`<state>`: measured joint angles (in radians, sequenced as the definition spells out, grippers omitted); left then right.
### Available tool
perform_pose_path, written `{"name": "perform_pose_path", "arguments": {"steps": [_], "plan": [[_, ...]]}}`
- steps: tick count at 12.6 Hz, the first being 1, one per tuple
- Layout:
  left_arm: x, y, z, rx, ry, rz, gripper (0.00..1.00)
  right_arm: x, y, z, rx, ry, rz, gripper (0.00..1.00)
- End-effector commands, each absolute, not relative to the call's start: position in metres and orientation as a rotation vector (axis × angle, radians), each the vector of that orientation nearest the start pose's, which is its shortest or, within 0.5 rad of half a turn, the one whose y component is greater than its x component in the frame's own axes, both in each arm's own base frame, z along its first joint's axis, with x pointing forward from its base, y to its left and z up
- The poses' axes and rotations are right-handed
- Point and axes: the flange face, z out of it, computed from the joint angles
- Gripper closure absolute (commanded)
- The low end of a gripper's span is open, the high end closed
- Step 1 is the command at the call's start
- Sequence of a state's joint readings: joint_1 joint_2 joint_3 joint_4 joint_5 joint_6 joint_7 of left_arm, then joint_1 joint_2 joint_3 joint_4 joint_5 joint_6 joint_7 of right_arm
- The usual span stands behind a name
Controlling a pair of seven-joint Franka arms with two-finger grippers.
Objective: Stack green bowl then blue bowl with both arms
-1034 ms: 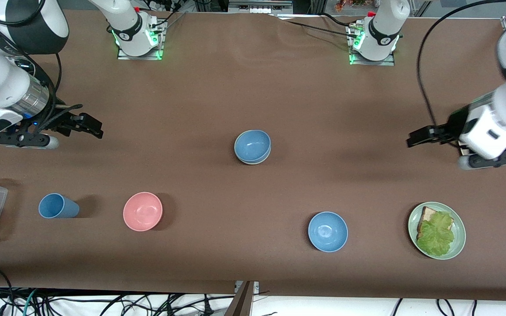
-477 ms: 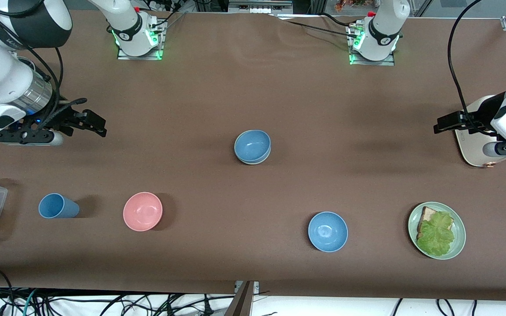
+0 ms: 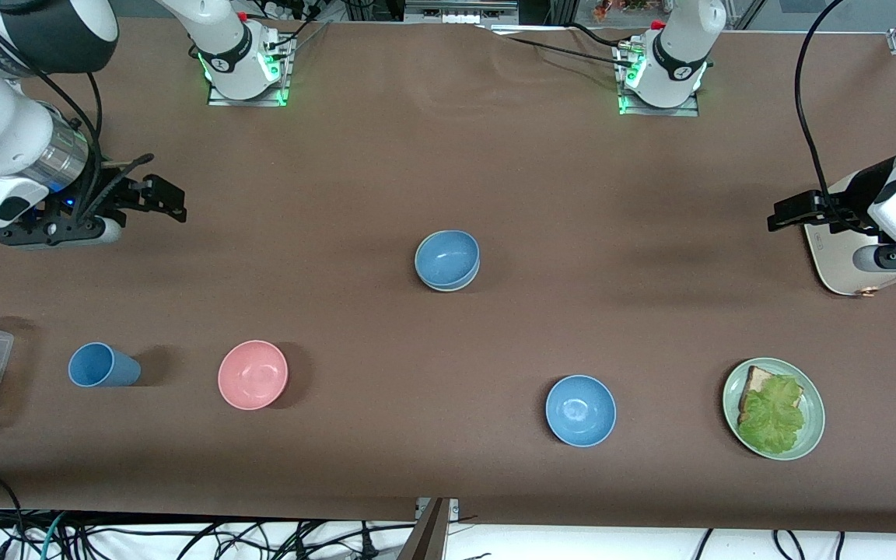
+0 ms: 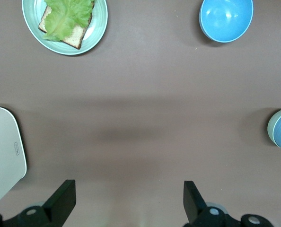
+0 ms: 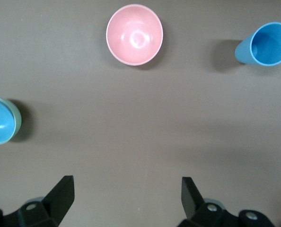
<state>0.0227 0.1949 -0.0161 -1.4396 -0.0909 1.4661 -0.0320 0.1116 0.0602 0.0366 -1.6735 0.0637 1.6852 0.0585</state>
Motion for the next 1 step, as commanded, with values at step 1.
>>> {"name": "perform_pose_path", "arguments": {"steps": [1], "plan": [[0.5979, -0.0043, 0.5643, -3.199, -0.024, 0.286, 0.00, 0.5607, 0.0902, 0.5736, -3.063, -0.223, 0.086, 0.00]]}}
